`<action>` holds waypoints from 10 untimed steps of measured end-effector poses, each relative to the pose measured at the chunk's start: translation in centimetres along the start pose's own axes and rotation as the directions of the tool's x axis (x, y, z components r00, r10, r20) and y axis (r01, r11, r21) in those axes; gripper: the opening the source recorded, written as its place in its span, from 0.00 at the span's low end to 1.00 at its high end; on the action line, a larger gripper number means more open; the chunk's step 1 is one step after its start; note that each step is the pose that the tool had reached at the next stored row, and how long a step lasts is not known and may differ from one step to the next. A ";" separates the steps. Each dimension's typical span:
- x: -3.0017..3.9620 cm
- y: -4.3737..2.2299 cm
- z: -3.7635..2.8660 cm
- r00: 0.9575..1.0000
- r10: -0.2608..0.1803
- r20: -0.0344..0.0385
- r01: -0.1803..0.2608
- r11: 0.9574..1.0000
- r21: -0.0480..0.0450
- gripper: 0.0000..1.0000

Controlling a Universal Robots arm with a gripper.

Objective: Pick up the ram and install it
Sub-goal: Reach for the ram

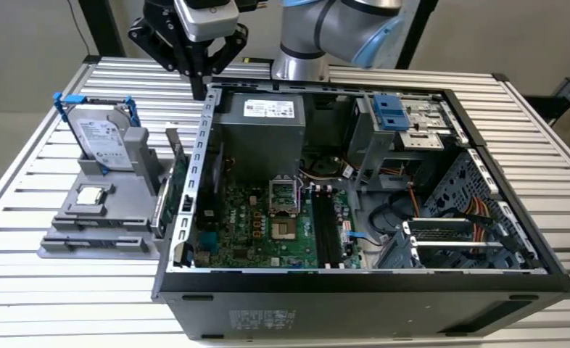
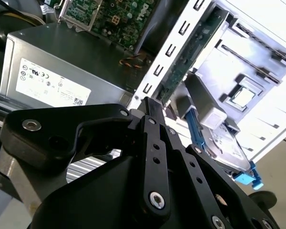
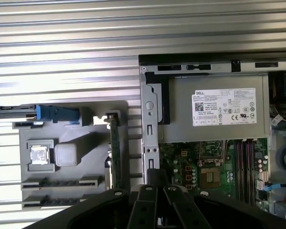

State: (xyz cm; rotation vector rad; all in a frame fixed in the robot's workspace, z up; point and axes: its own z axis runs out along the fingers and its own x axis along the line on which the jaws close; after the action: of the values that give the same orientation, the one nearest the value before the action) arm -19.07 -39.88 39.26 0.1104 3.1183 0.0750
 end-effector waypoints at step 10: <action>0.77 -0.05 -0.02 1.000 0.000 0.000 0.000 1.000 0.000 0.00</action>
State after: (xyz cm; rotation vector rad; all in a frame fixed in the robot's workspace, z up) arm -19.84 -39.88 39.26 0.1104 3.1183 0.0749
